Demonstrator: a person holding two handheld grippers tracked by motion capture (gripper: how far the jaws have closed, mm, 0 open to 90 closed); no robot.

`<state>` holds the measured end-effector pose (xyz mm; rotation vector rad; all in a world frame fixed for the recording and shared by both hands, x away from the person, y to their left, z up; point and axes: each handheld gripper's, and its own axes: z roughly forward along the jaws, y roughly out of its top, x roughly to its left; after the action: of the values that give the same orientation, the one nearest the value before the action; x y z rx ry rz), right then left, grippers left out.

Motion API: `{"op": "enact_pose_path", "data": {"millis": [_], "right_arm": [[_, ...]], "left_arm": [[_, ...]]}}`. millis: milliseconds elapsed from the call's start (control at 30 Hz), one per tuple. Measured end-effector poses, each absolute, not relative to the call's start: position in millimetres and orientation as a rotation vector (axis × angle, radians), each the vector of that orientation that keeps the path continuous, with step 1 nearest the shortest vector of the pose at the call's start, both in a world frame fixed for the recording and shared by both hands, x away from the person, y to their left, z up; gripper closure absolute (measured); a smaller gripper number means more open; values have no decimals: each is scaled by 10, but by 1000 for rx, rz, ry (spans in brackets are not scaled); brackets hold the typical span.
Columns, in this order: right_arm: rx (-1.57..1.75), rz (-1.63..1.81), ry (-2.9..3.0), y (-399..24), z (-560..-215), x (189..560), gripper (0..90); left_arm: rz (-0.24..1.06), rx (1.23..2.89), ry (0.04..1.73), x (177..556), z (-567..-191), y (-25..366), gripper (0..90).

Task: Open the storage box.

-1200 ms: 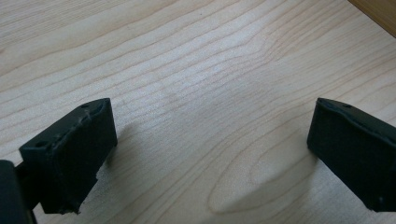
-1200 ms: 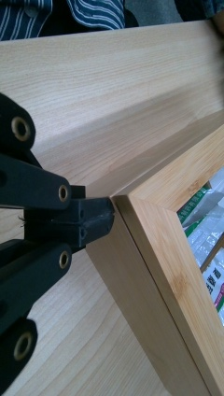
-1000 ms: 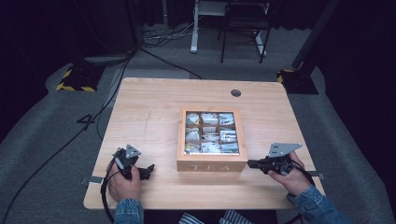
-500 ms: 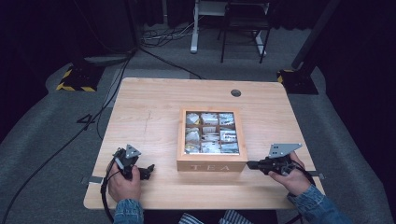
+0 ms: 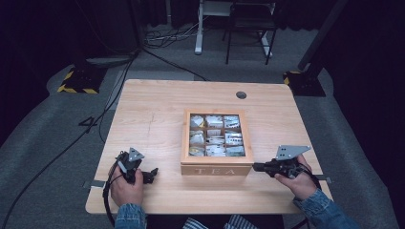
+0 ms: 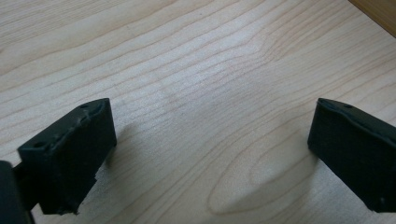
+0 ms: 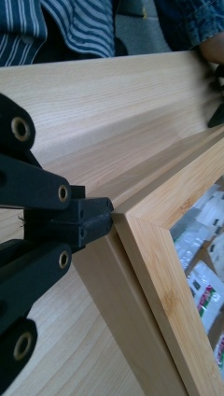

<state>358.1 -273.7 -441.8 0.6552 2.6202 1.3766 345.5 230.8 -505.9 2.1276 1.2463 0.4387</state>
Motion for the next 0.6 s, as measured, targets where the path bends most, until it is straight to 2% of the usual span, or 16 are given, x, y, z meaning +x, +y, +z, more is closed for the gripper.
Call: {"op": "enact_pose_path", "data": {"millis": [600], "right_arm": [[671, 1551, 2481, -2733, -4106, 3685, 900]], "left_arm": [[433, 2145, 1210, 3489, -5059, 2300, 1]]}}
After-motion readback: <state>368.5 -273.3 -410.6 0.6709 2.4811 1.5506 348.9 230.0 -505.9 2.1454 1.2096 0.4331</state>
